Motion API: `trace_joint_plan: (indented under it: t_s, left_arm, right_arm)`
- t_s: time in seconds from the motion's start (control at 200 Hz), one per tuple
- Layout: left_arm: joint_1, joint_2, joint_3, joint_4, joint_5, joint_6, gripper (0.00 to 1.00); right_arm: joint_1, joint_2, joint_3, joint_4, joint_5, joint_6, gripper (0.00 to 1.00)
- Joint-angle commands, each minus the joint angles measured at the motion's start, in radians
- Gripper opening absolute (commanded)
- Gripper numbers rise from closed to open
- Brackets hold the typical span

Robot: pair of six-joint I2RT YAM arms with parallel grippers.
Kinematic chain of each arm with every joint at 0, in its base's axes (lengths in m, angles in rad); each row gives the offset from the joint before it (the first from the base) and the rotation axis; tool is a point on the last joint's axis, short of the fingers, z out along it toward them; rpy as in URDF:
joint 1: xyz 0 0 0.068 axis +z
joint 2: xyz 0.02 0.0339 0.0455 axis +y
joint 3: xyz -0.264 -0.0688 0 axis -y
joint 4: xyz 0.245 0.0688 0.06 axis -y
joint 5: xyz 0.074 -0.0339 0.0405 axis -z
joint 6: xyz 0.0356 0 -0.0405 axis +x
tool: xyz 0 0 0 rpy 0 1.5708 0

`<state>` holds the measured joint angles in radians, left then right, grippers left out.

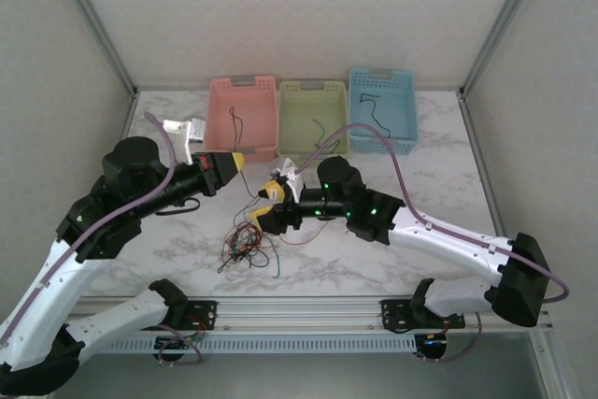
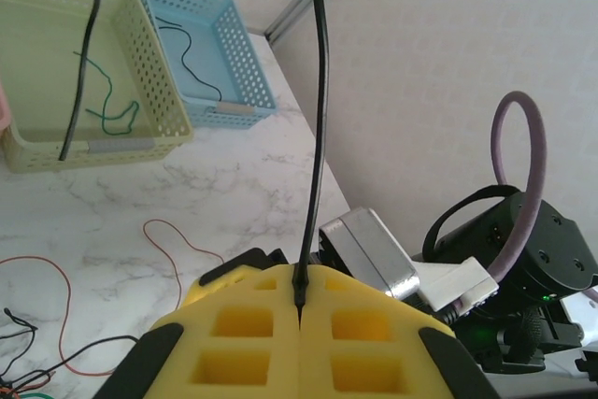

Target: Untangle the cables

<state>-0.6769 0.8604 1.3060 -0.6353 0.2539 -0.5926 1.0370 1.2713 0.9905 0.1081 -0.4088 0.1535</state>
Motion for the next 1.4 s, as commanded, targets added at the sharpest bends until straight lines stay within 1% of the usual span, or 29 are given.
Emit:
trace_joint_plan:
  t_s: [0.0, 0.155, 0.225, 0.255, 0.345, 0.4, 0.416, 0.426, 0.431, 0.456, 0.466, 0.471, 0.496, 0.501, 0.516, 0.616, 0.641, 0.666, 0.736, 0.771, 0.836, 0.916, 0.941, 0.976, 1.036, 1.166, 1.242, 1.347, 1.397]
  left_arm:
    - [0.007, -0.012, 0.025, 0.022, 0.024, -0.009, 0.0]
    - [0.007, -0.006, 0.055, 0.008, 0.032, -0.007, 0.0]
    - [0.006, -0.007, 0.069, -0.01, 0.033, -0.004, 0.0]
    - [0.007, -0.009, 0.071, -0.015, 0.034, -0.003, 0.0]
    - [0.007, -0.018, 0.079, -0.028, 0.026, 0.004, 0.0]
    - [0.006, -0.015, 0.096, -0.051, 0.014, 0.018, 0.0]
    - [0.007, -0.015, 0.104, -0.059, 0.011, 0.022, 0.0]
    - [0.008, -0.015, 0.107, -0.064, 0.009, 0.025, 0.0]
    - [0.008, -0.015, 0.108, -0.065, 0.008, 0.026, 0.0]
    - [0.007, -0.015, 0.113, -0.074, 0.002, 0.032, 0.0]
    - [0.007, -0.015, 0.113, -0.075, 0.001, 0.033, 0.0]
    - [0.007, -0.015, 0.114, -0.077, 0.0, 0.034, 0.01]
    - [0.007, -0.019, 0.113, -0.077, -0.006, 0.036, 0.04]
    - [0.007, -0.02, 0.113, -0.078, -0.008, 0.037, 0.04]
    - [0.007, -0.023, 0.111, -0.078, -0.012, 0.038, 0.05]
    - [0.007, -0.04, 0.101, -0.083, -0.058, 0.05, 0.07]
    - [0.008, -0.042, 0.101, -0.089, -0.072, 0.054, 0.1]
    - [0.007, -0.044, 0.102, -0.097, -0.086, 0.06, 0.16]
    - [0.008, -0.048, 0.105, -0.127, -0.135, 0.074, 0.47]
    - [0.008, -0.054, 0.103, -0.14, -0.154, 0.081, 0.58]
    - [0.008, -0.066, 0.096, -0.163, -0.18, 0.098, 0.74]
    - [0.008, -0.087, 0.08, -0.191, -0.209, 0.115, 0.84]
    - [0.008, -0.096, 0.072, -0.197, -0.217, 0.121, 0.92]
    - [0.007, -0.106, 0.061, -0.207, -0.231, 0.129, 0.96]
    - [0.008, -0.129, 0.033, -0.222, -0.257, 0.136, 1.0]
    - [0.007, -0.163, -0.036, -0.242, -0.304, 0.14, 1.0]
    - [0.007, -0.174, -0.083, -0.245, -0.32, 0.137, 1.0]
    - [0.007, -0.188, -0.151, -0.235, -0.321, 0.126, 1.0]
    - [0.008, -0.193, -0.176, -0.225, -0.311, 0.121, 1.0]
  right_arm:
    - [0.009, 0.021, 0.054, -0.008, 0.06, -0.079, 0.67]
    - [0.008, 0.054, 0.077, -0.015, 0.137, -0.123, 0.62]
    - [0.008, 0.058, 0.082, 0.001, 0.139, -0.123, 0.6]
    - [0.009, 0.06, 0.085, 0.008, 0.131, -0.12, 0.58]
    - [0.008, 0.062, 0.109, -0.022, 0.106, -0.127, 0.41]
    - [0.008, 0.051, 0.121, -0.052, 0.098, -0.136, 0.27]
    - [0.009, 0.046, 0.123, -0.059, 0.097, -0.138, 0.23]
    - [0.009, 0.044, 0.124, -0.06, 0.097, -0.137, 0.22]
    - [0.009, 0.041, 0.124, -0.063, 0.097, -0.138, 0.2]
    - [0.009, 0.036, 0.125, -0.066, 0.099, -0.14, 0.15]
    - [0.009, 0.028, 0.126, -0.069, 0.1, -0.142, 0.12]
    - [0.009, 0.028, 0.126, -0.069, 0.1, -0.142, 0.12]
    - [0.009, 0.018, 0.13, -0.074, 0.105, -0.146, 0.05]
    - [0.009, 0.016, 0.133, -0.08, 0.109, -0.148, 0.03]
    - [0.008, 0.013, 0.136, -0.086, 0.113, -0.149, 0.0]
    - [0.004, -0.021, 0.191, -0.15, 0.155, -0.163, 0.0]
    - [0.002, -0.03, 0.206, -0.164, 0.158, -0.164, 0.0]
    - [-0.002, -0.04, 0.219, -0.175, 0.159, -0.165, 0.0]
    - [-0.014, -0.065, 0.255, -0.197, 0.183, -0.159, 0.0]
    - [-0.018, -0.078, 0.272, -0.213, 0.204, -0.16, 0.0]
    - [-0.032, -0.099, 0.302, -0.243, 0.242, -0.166, 0.0]
    - [-0.05, -0.125, 0.331, -0.272, 0.3, -0.167, 0.0]
    - [-0.053, -0.133, 0.34, -0.282, 0.318, -0.168, 0.0]
    - [-0.06, -0.142, 0.355, -0.294, 0.337, -0.169, 0.0]
    - [-0.071, -0.15, 0.388, -0.313, 0.359, -0.17, 0.0]
    - [-0.084, -0.134, 0.487, -0.362, 0.393, -0.179, 0.0]
    - [-0.089, -0.112, 0.544, -0.379, 0.454, -0.181, 0.0]
    - [-0.112, -0.079, 0.604, -0.387, 0.524, -0.171, 0.0]
    - [-0.132, -0.061, 0.631, -0.392, 0.529, -0.158, 0.0]
